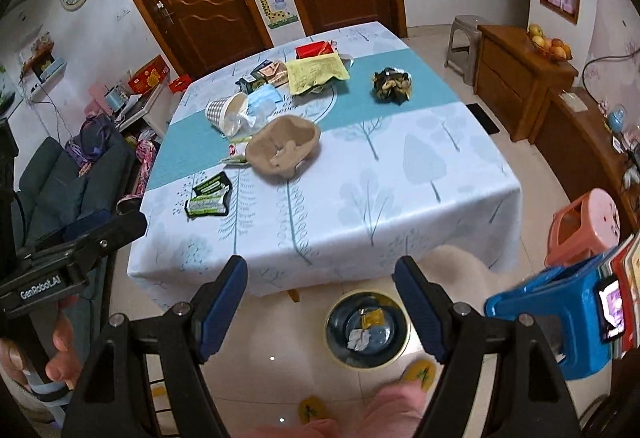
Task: Collect trash
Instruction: 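Move both tools back toward the table, then grasp the black-and-gold wrapper with the right tool while the left tool grasps the beige pulp carrier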
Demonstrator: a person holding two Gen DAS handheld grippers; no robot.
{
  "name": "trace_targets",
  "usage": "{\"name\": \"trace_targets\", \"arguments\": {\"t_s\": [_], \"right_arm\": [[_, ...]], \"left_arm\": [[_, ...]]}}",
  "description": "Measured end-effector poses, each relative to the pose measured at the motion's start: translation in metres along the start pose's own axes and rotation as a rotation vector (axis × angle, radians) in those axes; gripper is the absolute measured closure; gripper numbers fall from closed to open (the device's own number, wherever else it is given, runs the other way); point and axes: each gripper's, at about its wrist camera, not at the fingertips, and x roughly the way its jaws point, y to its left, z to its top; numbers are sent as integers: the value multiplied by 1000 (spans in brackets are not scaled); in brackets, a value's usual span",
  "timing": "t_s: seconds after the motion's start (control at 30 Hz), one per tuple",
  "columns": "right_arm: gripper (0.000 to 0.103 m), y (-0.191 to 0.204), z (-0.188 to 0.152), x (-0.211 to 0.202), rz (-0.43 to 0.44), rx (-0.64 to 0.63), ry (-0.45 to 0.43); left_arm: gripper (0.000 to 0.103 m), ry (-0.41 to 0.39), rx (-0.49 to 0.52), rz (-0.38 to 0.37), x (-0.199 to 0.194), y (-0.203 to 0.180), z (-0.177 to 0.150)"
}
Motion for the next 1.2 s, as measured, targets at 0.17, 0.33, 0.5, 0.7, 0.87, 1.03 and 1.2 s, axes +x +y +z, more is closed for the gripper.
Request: {"name": "trace_targets", "arguments": {"t_s": [0.17,0.33,0.5,0.7,0.87,1.03,1.2], "right_arm": [[27,-21,40,23,11,-41,-11],[27,-53,95,61,79,-90,40],[27,-95,157,101,127,-70,110],[27,-132,217,156,172,-20,182],[27,-151,249,207,193,55,250],[27,-154,260,248,203,86,327],[27,-147,258,270,192,54,374]], "left_arm": [[13,59,-70,-17,36,-8,29],[16,97,-217,23,81,-10,59],[31,166,-399,71,130,-3,75],[31,204,-553,129,170,2,80],[31,226,-596,185,194,2,87],[31,255,-640,216,211,5,88],[45,290,-653,209,227,7,88]]}}
